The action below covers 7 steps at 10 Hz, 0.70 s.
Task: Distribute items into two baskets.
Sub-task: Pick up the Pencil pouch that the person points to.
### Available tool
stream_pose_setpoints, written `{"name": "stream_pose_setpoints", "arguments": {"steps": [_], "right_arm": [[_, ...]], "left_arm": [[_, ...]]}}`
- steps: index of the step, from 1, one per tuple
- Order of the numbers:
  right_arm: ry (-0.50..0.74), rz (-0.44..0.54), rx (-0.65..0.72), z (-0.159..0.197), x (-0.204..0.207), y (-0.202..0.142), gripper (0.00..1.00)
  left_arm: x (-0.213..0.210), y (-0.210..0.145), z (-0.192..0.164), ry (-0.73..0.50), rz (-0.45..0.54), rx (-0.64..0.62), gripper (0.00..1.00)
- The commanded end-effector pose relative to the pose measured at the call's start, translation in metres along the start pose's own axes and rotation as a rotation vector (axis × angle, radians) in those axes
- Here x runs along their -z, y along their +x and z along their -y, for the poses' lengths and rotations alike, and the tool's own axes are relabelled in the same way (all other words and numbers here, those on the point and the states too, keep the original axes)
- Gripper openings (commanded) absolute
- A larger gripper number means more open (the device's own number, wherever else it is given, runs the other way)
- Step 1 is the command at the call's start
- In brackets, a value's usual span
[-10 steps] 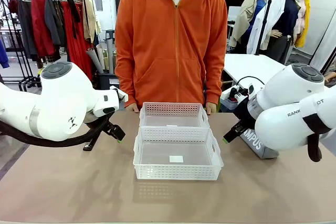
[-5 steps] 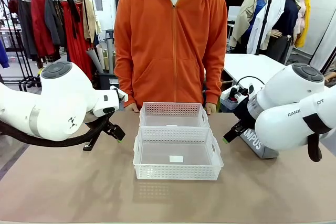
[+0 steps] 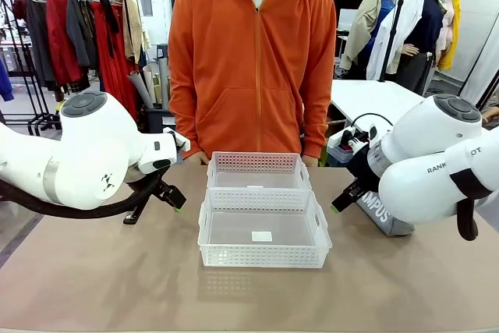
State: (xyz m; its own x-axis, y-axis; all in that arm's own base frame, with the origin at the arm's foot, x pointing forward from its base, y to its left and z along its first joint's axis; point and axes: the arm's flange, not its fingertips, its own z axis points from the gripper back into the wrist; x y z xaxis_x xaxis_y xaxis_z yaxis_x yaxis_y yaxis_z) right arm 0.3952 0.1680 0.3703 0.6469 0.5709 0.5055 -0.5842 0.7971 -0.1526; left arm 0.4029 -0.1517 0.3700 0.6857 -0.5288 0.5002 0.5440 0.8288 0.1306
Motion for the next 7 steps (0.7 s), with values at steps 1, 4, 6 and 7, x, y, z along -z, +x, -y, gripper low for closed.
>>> {"name": "stream_pose_setpoints", "arguments": {"steps": [1,4,6,7], "right_arm": [[0.000,0.000,0.000,0.000,0.000,0.000,1.00],[0.000,0.000,0.000,0.000,0.000,0.000,1.00],[0.038,-0.042,0.075,-0.002,-0.003,0.004,1.00],[0.053,-0.074,0.117,0.000,-0.007,0.010,1.00]], "left_arm": [[0.000,0.000,0.000,0.000,0.000,0.000,1.00],[0.000,0.000,0.000,0.000,0.000,0.000,1.00],[-0.008,-0.002,0.012,-0.022,0.000,0.002,1.00],[-0.008,-0.001,0.017,-0.039,0.013,-0.002,1.00]]}}
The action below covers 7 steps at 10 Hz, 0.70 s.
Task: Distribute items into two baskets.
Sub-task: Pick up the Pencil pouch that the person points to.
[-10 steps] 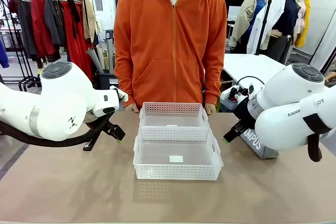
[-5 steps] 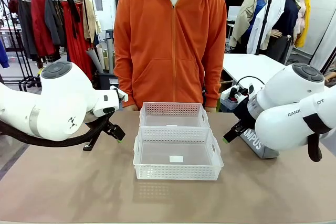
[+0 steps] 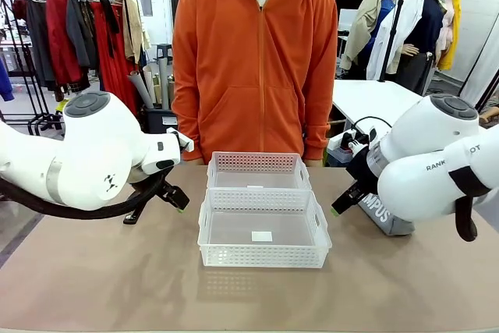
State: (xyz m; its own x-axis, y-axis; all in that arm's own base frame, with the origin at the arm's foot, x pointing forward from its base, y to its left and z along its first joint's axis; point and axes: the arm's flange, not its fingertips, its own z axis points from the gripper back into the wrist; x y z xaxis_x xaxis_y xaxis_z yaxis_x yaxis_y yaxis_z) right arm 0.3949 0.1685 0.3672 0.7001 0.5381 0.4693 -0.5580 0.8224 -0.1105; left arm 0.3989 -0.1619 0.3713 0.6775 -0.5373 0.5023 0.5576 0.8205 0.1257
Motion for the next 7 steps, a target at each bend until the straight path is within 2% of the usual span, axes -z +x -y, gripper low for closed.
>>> {"name": "stream_pose_setpoints", "arguments": {"steps": [1,3,5,6,7], "right_arm": [[0.041,-0.039,0.098,-0.004,-0.010,0.014,1.00],[0.066,-0.080,0.161,-0.008,-0.018,0.032,1.00],[0.055,-0.050,0.190,-0.010,-0.022,0.048,1.00],[0.088,-0.021,0.173,-0.009,-0.023,0.049,1.00],[0.053,-0.065,0.160,-0.009,-0.019,0.039,1.00]], "left_arm": [[-0.010,-0.012,0.012,-0.053,0.021,-0.001,1.00],[-0.021,-0.023,0.011,-0.099,0.081,0.003,1.00],[-0.036,-0.036,0.000,-0.132,0.094,-0.019,1.00],[-0.011,0.011,0.025,-0.081,0.055,-0.007,1.00],[-0.011,0.011,0.025,-0.081,0.055,-0.007,1.00]]}}
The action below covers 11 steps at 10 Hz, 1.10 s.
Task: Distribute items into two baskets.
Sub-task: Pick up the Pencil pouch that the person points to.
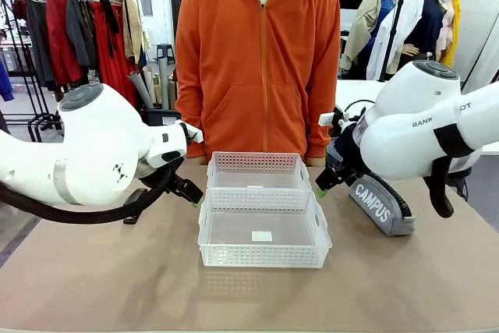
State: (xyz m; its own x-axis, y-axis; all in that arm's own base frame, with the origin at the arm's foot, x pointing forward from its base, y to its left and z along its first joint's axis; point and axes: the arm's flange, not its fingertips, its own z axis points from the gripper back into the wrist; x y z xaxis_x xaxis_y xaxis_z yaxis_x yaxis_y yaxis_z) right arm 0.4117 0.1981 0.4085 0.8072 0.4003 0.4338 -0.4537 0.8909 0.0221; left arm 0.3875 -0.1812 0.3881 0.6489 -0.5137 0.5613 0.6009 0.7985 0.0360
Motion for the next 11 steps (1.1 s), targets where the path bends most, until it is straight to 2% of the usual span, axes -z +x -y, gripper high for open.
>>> {"name": "stream_pose_setpoints", "arguments": {"steps": [1,10,11], "right_arm": [[-0.010,-0.016,-0.011,0.0035,0.0049,-0.0075,1.00],[-0.010,-0.016,-0.011,0.0035,0.0049,-0.0075,1.00],[-0.003,-0.018,0.002,0.0022,0.0061,-0.0066,1.00]], "left_arm": [[0.0059,-0.0001,0.0047,0.020,-0.015,0.000,1.00],[0.0085,-0.0031,0.0026,0.008,-0.020,0.011,1.00],[0.0037,0.0025,0.0017,-0.021,-0.114,0.039,1.00]]}}
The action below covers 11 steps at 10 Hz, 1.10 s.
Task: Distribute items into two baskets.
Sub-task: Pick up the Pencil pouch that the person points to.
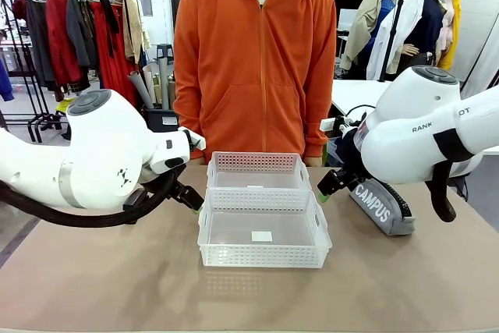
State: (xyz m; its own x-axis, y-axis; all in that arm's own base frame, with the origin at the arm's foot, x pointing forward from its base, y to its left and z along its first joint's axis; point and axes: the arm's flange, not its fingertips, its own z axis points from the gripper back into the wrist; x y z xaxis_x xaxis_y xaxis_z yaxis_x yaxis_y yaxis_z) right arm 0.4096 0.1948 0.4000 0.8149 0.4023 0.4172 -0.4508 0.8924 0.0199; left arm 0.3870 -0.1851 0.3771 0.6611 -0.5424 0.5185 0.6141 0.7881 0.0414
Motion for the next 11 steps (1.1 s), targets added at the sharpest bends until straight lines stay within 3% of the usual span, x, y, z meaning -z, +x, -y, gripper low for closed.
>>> {"name": "stream_pose_setpoints", "arguments": {"steps": [1,4,6,7,9,11], "right_arm": [[0.105,-0.024,0.033,-0.001,-0.007,0.003,1.00],[0.235,-0.029,0.092,0.001,-0.027,0.015,1.00],[0.353,-0.026,0.146,0.005,-0.043,0.027,1.00],[0.420,-0.021,0.180,0.008,-0.049,0.032,1.00],[0.543,0.011,0.238,0.014,-0.056,0.038,1.00],[0.602,0.041,0.270,0.019,-0.059,0.042,1.00]], "left_arm": [[-0.014,0.009,-0.007,-0.047,-0.093,0.057,1.00],[-0.037,0.025,-0.024,-0.098,-0.261,0.115,1.00],[-0.048,0.038,-0.039,-0.237,-0.317,0.105,1.00],[-0.052,0.044,-0.047,-0.317,-0.316,0.054,1.00],[-0.060,0.048,-0.062,-0.438,-0.216,-0.094,1.00],[-0.061,0.046,-0.071,-0.519,-0.161,-0.167,1.00]]}}
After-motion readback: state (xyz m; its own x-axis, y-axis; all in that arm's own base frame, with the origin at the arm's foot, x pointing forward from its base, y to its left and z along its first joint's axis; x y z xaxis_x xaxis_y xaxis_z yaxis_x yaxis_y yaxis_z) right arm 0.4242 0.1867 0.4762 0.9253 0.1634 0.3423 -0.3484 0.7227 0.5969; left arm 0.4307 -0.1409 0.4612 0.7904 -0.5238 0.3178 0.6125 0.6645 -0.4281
